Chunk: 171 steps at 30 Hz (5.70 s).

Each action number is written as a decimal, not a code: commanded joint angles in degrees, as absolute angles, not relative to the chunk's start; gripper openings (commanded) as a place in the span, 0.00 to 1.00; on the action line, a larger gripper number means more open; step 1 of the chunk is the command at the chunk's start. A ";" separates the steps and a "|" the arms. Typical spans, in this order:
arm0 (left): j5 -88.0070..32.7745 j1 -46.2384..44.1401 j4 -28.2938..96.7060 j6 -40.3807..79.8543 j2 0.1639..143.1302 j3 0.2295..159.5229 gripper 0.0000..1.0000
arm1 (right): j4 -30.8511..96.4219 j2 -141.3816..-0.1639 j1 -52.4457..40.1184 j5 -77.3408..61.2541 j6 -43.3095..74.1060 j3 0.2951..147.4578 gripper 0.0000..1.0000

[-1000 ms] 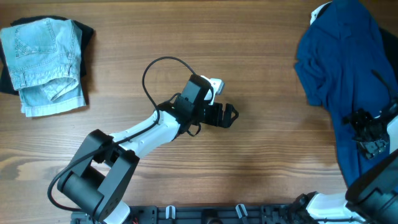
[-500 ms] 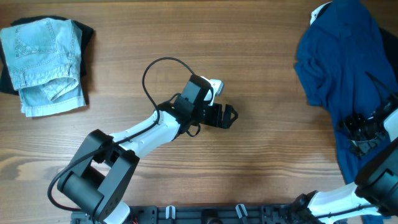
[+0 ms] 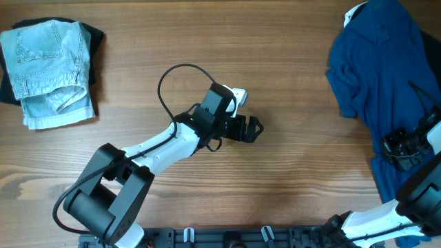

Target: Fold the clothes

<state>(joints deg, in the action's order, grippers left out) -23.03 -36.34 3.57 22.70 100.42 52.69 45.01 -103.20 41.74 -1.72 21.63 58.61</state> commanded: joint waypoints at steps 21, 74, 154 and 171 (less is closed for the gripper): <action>-19.20 -31.27 -0.82 23.00 99.63 54.92 0.04 | 46.39 -90.30 21.17 -11.66 20.29 61.52 0.05; 12.86 -16.97 41.41 18.92 69.87 59.11 0.04 | 77.28 -73.60 -25.78 16.29 27.16 103.57 0.04; 5.78 -17.04 39.03 18.92 71.42 59.11 0.12 | 66.81 -85.95 46.83 -9.78 31.18 95.94 0.96; 3.01 -17.04 39.92 19.99 73.28 59.11 0.08 | 67.96 -112.46 1.52 -19.68 21.76 95.92 0.22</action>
